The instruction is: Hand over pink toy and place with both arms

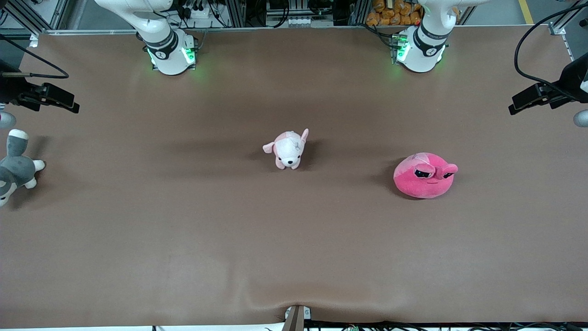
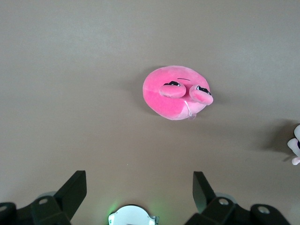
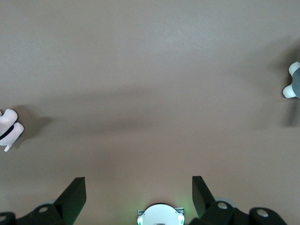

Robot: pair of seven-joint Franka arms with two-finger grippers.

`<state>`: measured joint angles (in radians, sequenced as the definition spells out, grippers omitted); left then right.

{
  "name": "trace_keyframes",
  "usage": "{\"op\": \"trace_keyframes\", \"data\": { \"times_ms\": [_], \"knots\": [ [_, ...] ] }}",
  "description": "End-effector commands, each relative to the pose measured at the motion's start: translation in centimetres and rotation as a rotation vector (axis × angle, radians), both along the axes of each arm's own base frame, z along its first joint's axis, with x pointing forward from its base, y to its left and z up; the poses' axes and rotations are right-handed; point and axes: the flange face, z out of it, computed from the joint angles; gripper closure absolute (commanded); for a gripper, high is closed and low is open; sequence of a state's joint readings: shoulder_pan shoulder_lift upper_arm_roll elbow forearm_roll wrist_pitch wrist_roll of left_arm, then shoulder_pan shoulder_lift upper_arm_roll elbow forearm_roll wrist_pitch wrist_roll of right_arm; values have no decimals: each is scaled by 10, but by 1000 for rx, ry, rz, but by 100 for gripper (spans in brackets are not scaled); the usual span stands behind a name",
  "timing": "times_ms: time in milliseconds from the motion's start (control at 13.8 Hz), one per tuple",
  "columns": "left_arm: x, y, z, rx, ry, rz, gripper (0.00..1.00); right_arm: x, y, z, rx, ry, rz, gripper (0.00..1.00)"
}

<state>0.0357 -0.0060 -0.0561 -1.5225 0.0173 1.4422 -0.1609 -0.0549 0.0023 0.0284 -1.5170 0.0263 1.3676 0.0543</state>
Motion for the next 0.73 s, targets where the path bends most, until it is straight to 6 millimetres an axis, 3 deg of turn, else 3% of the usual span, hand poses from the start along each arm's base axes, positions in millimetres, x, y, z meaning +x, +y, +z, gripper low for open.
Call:
{"op": "trace_keyframes", "data": {
  "times_ms": [0, 364, 655],
  "knots": [
    [2, 0, -1, 18, 14, -10, 0, -2, 2, 0, -14, -7, 2, 0],
    [2, 0, 0, 10, 12, 44, 0, -1, 2, -1, -13, -4, 2, 0],
    [3, -6, -15, 24, 38, 175, 0, -1, 2, 0, -13, -7, 2, 0]
  ]
}}
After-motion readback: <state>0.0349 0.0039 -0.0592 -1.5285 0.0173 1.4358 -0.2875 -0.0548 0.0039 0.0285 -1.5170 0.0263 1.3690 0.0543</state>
